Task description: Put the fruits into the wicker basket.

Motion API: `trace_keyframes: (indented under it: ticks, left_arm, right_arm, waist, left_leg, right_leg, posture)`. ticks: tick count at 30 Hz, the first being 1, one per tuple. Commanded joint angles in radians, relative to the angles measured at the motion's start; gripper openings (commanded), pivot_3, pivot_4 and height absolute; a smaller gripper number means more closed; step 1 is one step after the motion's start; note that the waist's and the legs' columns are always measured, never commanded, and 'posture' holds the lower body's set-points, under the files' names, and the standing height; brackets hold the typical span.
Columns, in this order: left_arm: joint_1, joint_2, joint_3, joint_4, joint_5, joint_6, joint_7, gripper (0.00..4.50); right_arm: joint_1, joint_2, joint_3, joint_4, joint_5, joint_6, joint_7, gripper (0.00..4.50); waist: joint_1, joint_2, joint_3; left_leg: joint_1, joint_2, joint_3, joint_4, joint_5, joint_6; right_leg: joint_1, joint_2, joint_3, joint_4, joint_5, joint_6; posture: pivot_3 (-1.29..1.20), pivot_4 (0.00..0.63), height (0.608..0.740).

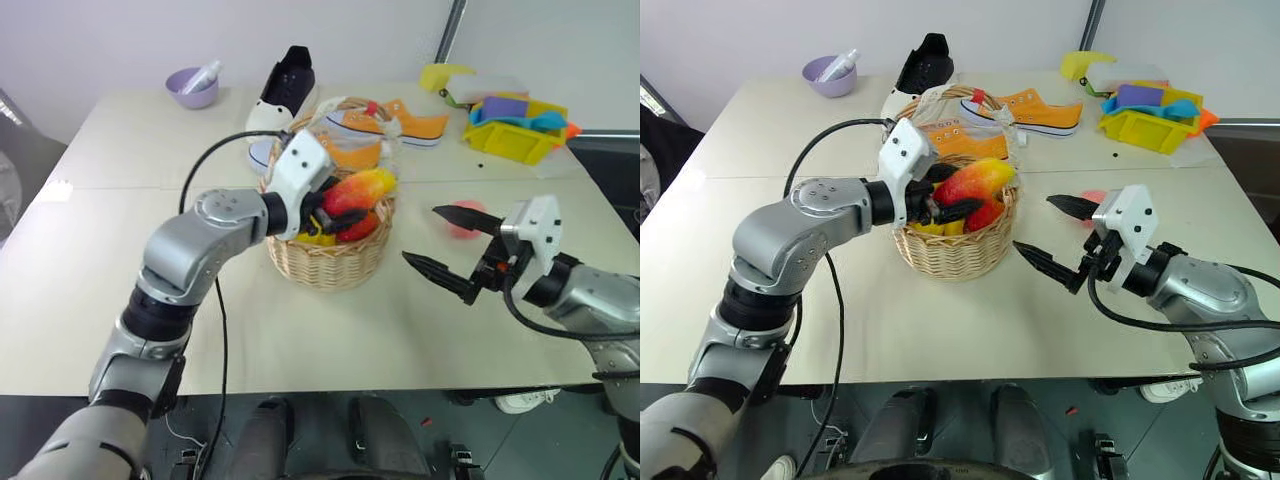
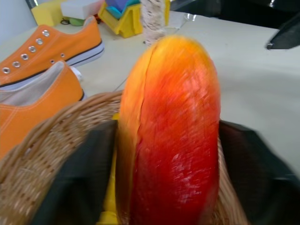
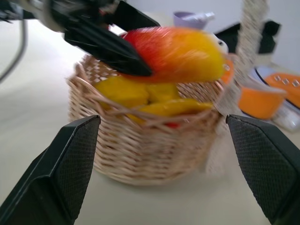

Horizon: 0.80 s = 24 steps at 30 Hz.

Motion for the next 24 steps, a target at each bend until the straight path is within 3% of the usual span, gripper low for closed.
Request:
trace_keyframes:
  ticks: [1,4,8,12,19,24]
  left_arm:
    - [-0.011,0.024,0.017,-0.03,0.01,-0.047,-0.05,4.46]
    - [0.025,0.049,0.083,-0.046,-0.024,-0.086,-0.101,4.46]
    - [0.142,0.14,0.16,-0.134,-0.103,-0.204,-0.292,4.46]
    - [0.227,0.209,0.223,-0.173,-0.207,-0.178,-0.384,4.46]
    - [0.271,0.227,0.251,-0.204,-0.249,-0.16,-0.357,4.46]
    - [0.297,0.232,0.259,-0.228,-0.26,-0.155,-0.33,4.46]
  right_arm:
    - [-0.004,0.006,-0.031,0.072,-0.092,0.013,-0.098,4.5]
    - [-0.051,0.054,-0.034,0.167,-0.151,0.001,-0.187,4.5]
    - [-0.134,0.116,-0.015,0.3,-0.201,0.009,-0.258,4.5]
    - [-0.227,0.154,0.024,0.455,-0.26,0.015,-0.296,4.5]
    - [-0.373,0.194,0.064,0.726,-0.34,0.006,-0.317,4.5]
    - [-0.407,0.201,0.075,0.789,-0.369,0.004,-0.296,4.5]
  waist:
    - [0.0,0.0,0.0]
    - [-0.003,0.0,0.0]
    - [-0.008,0.0,0.0]
    - [-0.003,0.001,0.0]
    - [-0.004,0.001,0.0]
    - [-0.006,0.001,0.0]
  left_leg:
    - [0.0,0.0,0.0,0.0,0.0,0.0]
    - [0.001,0.0,0.003,0.001,0.0,0.0]
    - [0.004,0.001,0.005,-0.001,0.0,0.0]
    - [0.004,0.002,0.006,-0.001,0.0,0.0]
    - [0.004,0.002,0.008,0.001,0.0,0.0]
    - [0.004,0.002,0.008,0.001,-0.001,0.002]
  right_leg:
    - [0.0,0.0,0.0,0.0,0.0,0.0]
    - [0.0,-0.001,0.003,0.0,0.0,0.0]
    - [-0.001,0.0,0.01,0.001,0.0,0.0]
    - [-0.002,0.003,0.013,0.001,0.0,0.0]
    - [0.0,0.002,0.014,0.0,0.0,0.0]
    - [-0.001,0.004,0.014,0.0,0.0,0.0]
  posture:
    - [0.0,0.15,0.738]
    - [0.0,0.15,0.738]
    - [0.0,0.15,0.738]
    - [0.0,0.15,0.738]
    - [0.0,0.15,0.738]
    - [0.0,0.15,0.738]
